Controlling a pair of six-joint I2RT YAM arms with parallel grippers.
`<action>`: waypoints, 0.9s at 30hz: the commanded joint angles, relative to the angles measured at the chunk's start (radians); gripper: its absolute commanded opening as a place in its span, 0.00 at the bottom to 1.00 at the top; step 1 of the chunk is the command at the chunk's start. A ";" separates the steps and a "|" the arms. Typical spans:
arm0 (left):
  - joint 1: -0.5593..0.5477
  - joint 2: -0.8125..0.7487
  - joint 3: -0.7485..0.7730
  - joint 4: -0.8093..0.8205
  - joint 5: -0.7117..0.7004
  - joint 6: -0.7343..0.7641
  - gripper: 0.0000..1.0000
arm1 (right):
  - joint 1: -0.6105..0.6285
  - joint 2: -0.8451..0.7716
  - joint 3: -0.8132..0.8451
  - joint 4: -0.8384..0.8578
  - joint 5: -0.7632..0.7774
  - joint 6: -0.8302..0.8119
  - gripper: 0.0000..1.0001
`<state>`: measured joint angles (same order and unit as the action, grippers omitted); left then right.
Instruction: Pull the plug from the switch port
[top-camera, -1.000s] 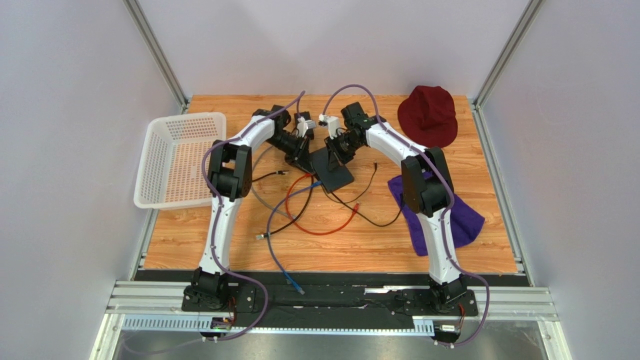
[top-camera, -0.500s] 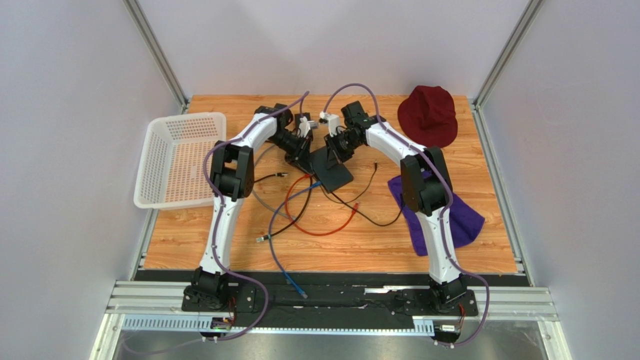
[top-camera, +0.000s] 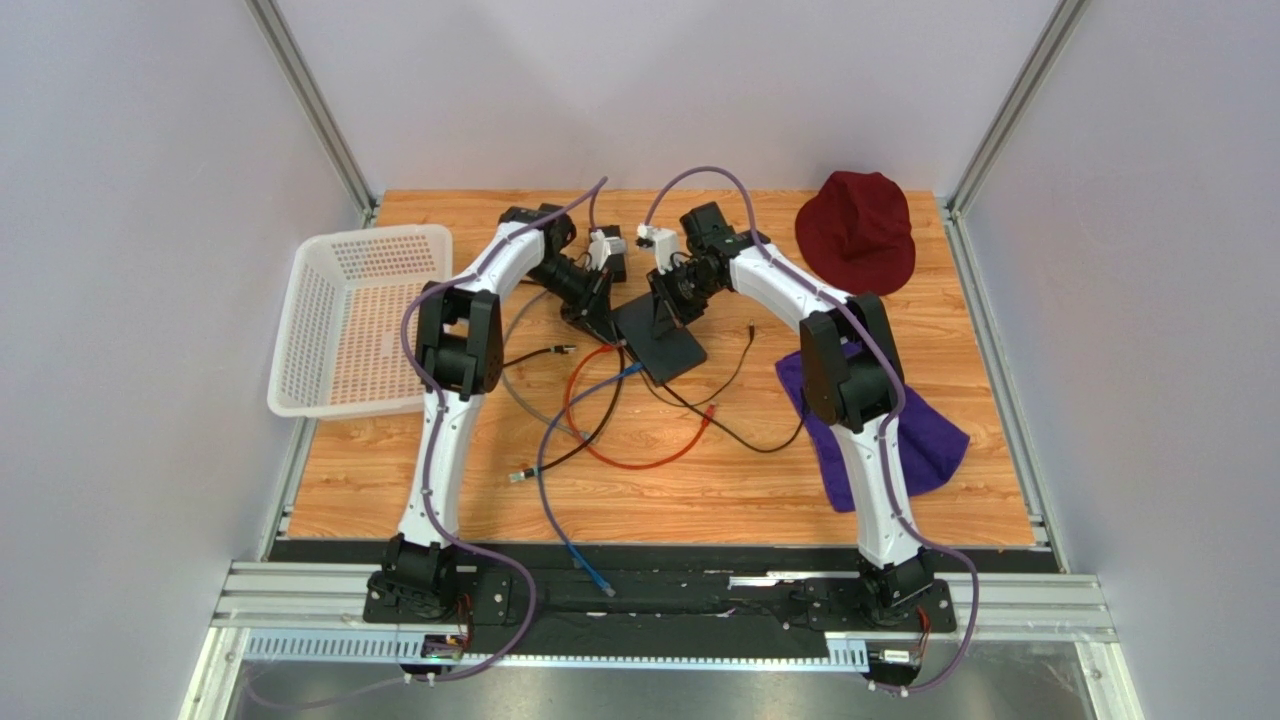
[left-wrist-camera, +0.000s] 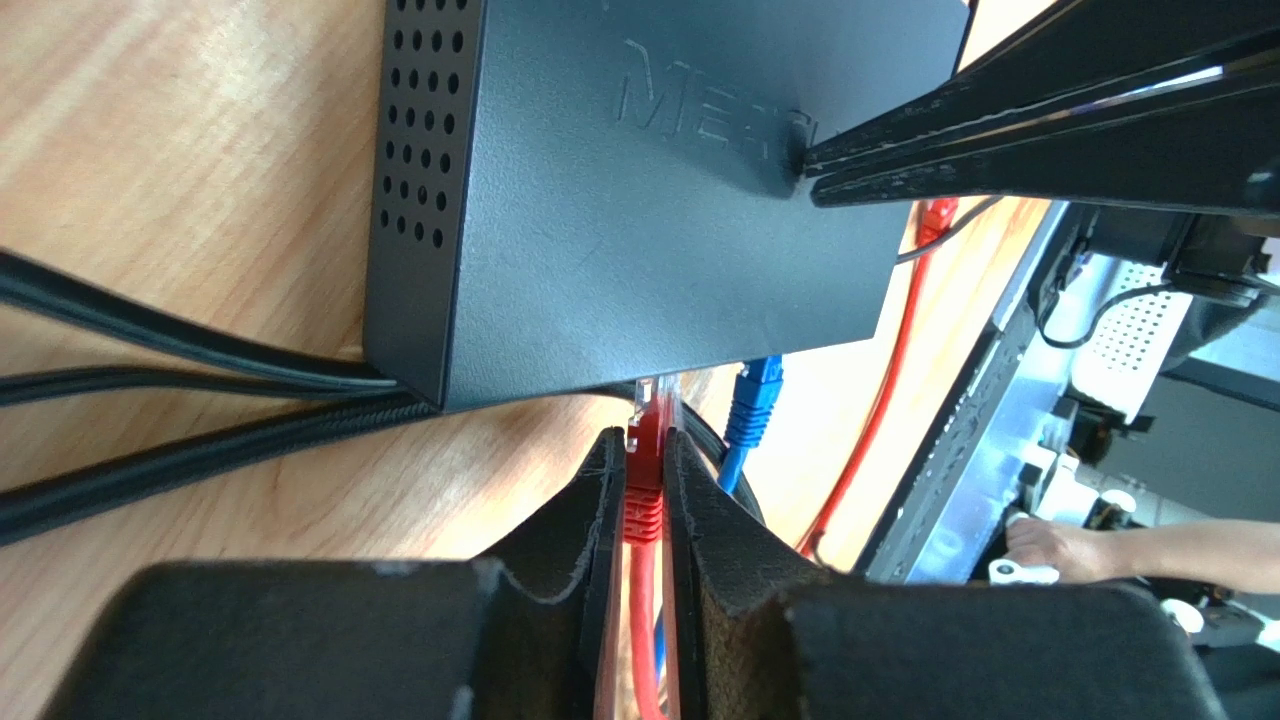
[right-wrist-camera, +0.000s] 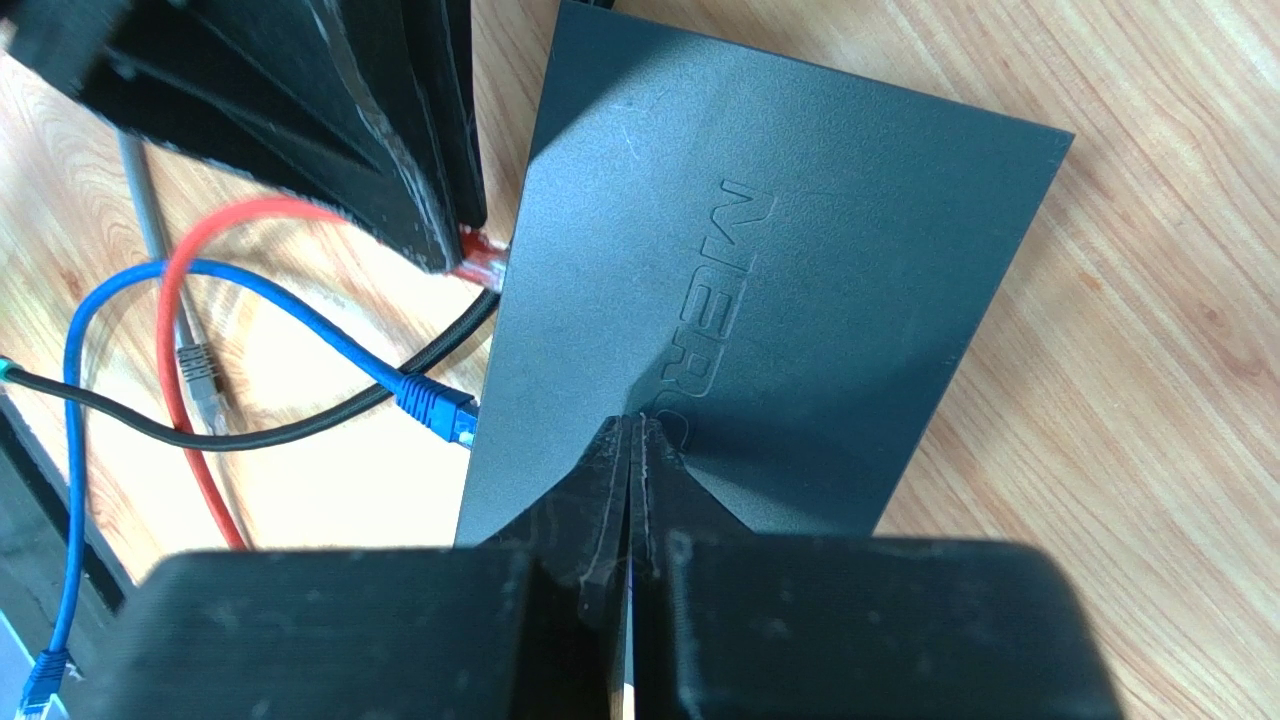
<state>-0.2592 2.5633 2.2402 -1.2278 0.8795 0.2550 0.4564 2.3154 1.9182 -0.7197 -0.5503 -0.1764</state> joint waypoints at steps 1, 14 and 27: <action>0.006 0.006 0.015 -0.018 0.038 0.036 0.00 | 0.024 0.070 -0.024 0.002 0.127 -0.048 0.00; 0.080 -0.100 0.077 -0.243 -0.063 0.333 0.00 | 0.025 0.076 -0.022 0.002 0.133 -0.048 0.00; 0.071 -0.309 -0.079 -0.068 -0.462 0.248 0.44 | 0.024 0.073 -0.031 0.009 0.142 -0.054 0.00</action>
<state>-0.1829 2.4409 2.2528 -1.3186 0.4637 0.5842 0.4599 2.3154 1.9198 -0.7216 -0.5404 -0.1791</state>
